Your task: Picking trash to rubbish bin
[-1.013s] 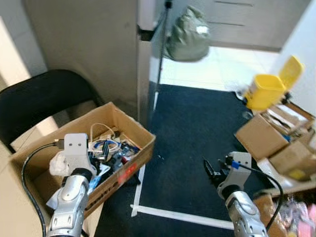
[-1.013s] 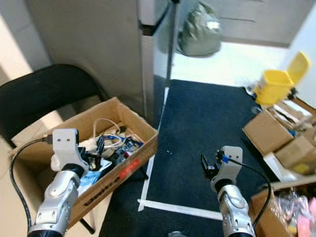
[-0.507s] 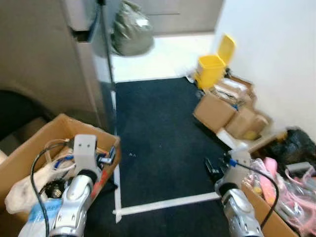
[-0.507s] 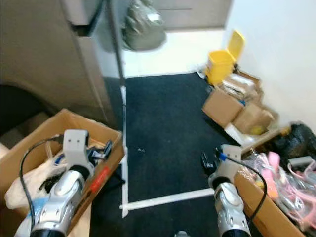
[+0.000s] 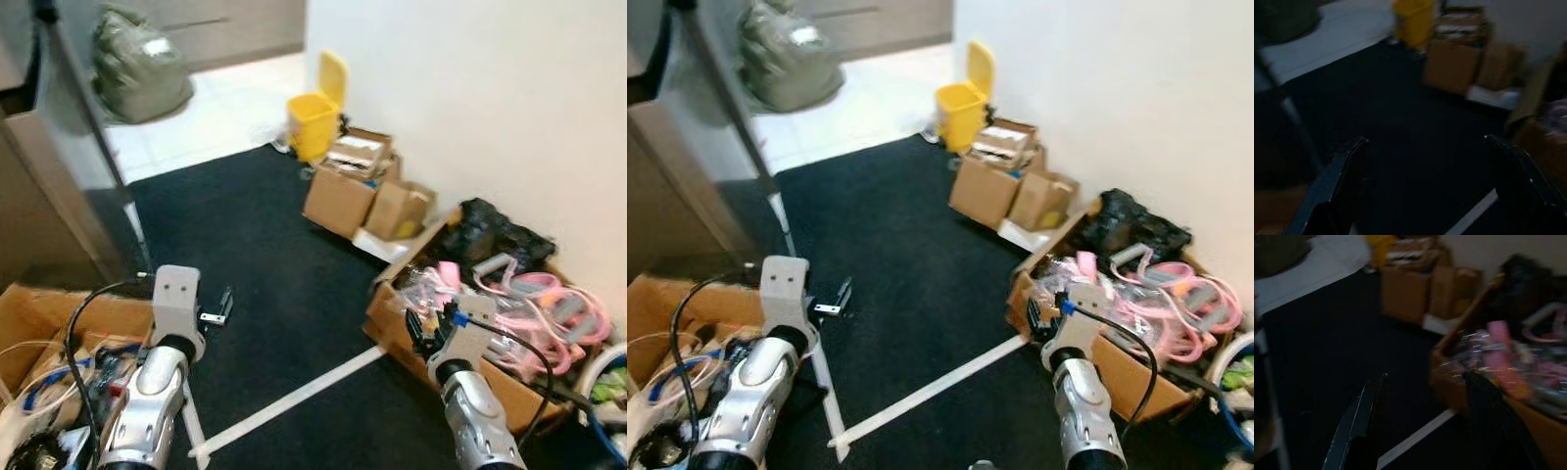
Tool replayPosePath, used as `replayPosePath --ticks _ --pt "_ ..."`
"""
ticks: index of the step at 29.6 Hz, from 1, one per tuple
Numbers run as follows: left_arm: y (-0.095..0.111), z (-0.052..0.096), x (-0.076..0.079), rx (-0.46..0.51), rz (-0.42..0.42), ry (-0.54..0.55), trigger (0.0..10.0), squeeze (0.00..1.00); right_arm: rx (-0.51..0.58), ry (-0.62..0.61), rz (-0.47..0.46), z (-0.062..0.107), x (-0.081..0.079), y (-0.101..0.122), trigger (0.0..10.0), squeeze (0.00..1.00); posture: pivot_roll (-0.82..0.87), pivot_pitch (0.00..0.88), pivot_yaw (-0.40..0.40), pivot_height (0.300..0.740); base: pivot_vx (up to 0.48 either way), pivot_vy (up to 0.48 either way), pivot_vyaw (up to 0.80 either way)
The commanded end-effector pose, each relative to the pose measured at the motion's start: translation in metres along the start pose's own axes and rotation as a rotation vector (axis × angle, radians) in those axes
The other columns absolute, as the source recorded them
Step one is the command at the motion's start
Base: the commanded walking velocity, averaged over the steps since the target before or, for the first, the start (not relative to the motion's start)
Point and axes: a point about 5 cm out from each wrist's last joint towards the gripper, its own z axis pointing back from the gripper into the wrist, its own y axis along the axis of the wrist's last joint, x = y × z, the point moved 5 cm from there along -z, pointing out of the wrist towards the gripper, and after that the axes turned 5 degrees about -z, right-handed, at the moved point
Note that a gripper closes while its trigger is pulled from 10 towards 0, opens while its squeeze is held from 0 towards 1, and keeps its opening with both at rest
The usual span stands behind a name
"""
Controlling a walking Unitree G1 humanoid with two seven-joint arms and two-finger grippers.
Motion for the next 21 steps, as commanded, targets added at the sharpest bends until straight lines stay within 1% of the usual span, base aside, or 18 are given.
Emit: replayPosePath --ticks 1,5,8,9,10,12,16,21 --pt "-0.0093 0.0045 -0.0041 -0.030 -0.013 0.012 10.0 0.00 -0.018 -0.003 -0.008 0.0043 -0.0013 -0.0088 10.0 0.00 0.04 0.128 0.020 0.740 0.000 0.000 -0.80" --pt "-0.0095 0.0048 -0.0047 -0.031 -0.018 0.009 10.0 0.00 -0.024 -0.011 -0.015 0.0056 -0.0014 -0.0116 10.0 0.00 0.04 0.130 0.021 0.740 0.000 0.000 -0.80" --pt "-0.0103 0.0047 -0.0062 -0.037 0.001 0.018 10.0 0.00 -0.023 0.000 -0.009 0.0058 -0.0042 -0.0117 10.0 0.00 0.04 0.131 0.024 0.740 0.000 0.000 -0.80" --pt "-0.0110 0.0046 -0.0063 -0.043 -0.003 0.016 10.0 0.00 -0.023 0.002 -0.008 0.0058 -0.0048 -0.0116 10.0 0.00 0.04 0.129 0.023 0.740 0.000 0.000 -0.80" --pt "-0.0154 0.0044 -0.0089 -0.069 -0.032 0.027 10.0 0.00 -0.022 -0.002 -0.010 0.0064 -0.0048 -0.0116 10.0 0.00 0.04 0.134 0.022 0.740 0.000 0.000 -0.80" --pt "-0.0181 0.0044 -0.0119 -0.081 -0.030 0.046 10.0 0.00 -0.023 -0.005 -0.011 0.0068 -0.0047 -0.0121 10.0 0.00 0.04 0.136 0.022 0.740 0.000 0.000 -0.80" --pt "-0.0157 0.0049 -0.0122 -0.064 -0.009 0.044 10.0 0.00 -0.026 -0.004 -0.010 0.0074 -0.0047 -0.0130 10.0 0.00 0.04 0.134 0.022 0.740 0.000 0.000 -0.80" --pt "-0.0177 0.0063 -0.0134 -0.075 -0.011 0.049 10.0 0.00 -0.031 -0.006 -0.010 0.0095 -0.0047 -0.0152 10.0 0.00 0.04 0.138 0.021 0.740 0.000 0.000 -0.80"
